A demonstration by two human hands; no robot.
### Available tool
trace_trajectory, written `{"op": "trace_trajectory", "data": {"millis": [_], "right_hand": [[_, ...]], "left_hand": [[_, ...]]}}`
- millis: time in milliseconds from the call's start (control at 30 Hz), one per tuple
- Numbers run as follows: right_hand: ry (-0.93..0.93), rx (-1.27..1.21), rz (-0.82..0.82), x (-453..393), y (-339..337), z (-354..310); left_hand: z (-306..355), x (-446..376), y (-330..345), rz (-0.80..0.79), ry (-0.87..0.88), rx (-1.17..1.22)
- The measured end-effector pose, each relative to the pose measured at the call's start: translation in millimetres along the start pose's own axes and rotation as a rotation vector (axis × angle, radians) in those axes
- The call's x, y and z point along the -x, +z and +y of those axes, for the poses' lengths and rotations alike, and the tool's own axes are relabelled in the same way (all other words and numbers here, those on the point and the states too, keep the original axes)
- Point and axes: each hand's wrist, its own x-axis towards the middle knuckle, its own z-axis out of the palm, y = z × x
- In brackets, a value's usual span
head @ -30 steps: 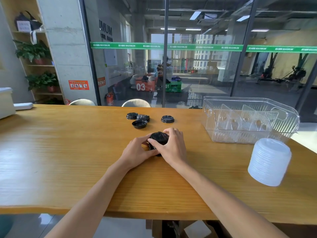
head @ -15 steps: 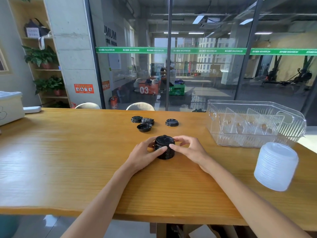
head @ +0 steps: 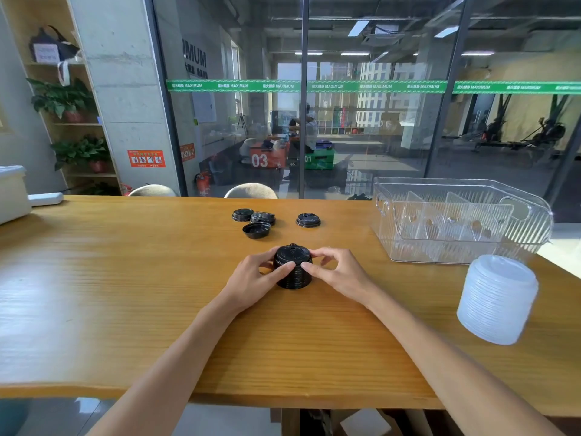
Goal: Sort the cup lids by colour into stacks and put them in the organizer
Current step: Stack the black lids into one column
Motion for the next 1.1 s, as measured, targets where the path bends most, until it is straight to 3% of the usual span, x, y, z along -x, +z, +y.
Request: {"op": "trace_trajectory", "data": {"millis": [1100], "right_hand": [[0.026, -0.051, 0.016, 7.7, 1.4, -1.7]], "left_hand": [[5.7, 2.7, 1.9, 0.027, -0.034, -0.044]]}}
